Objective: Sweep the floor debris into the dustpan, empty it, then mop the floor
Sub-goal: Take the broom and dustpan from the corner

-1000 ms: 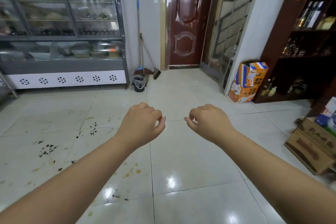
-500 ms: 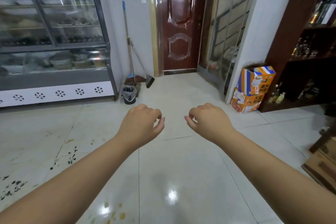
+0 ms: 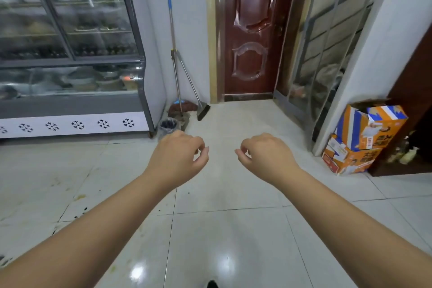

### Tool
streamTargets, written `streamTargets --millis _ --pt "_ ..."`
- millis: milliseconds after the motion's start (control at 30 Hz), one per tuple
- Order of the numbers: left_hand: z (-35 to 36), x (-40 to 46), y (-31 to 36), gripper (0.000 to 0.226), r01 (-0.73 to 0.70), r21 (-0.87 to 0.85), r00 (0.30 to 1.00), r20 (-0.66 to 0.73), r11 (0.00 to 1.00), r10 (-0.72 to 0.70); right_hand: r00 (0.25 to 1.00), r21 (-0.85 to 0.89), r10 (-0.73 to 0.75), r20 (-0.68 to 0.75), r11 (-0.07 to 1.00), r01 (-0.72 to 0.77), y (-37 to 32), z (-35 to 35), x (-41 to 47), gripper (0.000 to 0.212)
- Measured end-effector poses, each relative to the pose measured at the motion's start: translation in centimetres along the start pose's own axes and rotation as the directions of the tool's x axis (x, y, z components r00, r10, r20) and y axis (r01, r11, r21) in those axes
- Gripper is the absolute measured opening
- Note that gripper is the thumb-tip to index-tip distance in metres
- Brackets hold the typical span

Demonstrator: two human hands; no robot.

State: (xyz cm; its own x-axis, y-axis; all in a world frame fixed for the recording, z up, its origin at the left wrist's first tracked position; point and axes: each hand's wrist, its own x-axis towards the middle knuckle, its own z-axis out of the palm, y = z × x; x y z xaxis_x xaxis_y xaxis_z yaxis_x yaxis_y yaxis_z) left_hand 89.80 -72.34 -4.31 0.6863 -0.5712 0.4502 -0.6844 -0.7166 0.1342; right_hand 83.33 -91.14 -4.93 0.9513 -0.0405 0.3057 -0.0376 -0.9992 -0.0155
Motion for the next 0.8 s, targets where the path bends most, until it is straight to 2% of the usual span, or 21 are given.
streamTargets --millis 233,367,633,800 --pt "6.1 14.8 -5.1 0.022 0.003 -0.05 0.998 -0.066 0.999 -0.006 0.999 -0.03 -0.032 -0.008 0.999 0.031 6.2 4.4 16.2 0.035" --pt "8.8 23.9 -7.8 0.022 -0.024 -0.012 0.997 -0.068 1.0 0.023 0.999 -0.057 -0.034 -0.033 0.998 0.032 9.8 5.6 25.4 0.035" --pt "14.5 40.1 -10.4 0.027 -0.111 0.004 0.992 -0.057 0.994 0.111 0.991 -0.071 -0.033 -0.128 0.997 0.024 18.2 8.3 38.8 0.034" --pt "20.3 48.7 -12.4 0.024 -0.117 0.011 0.991 -0.07 0.993 0.117 0.992 -0.001 -0.058 -0.113 0.998 0.059 23.3 12.7 46.9 0.032"
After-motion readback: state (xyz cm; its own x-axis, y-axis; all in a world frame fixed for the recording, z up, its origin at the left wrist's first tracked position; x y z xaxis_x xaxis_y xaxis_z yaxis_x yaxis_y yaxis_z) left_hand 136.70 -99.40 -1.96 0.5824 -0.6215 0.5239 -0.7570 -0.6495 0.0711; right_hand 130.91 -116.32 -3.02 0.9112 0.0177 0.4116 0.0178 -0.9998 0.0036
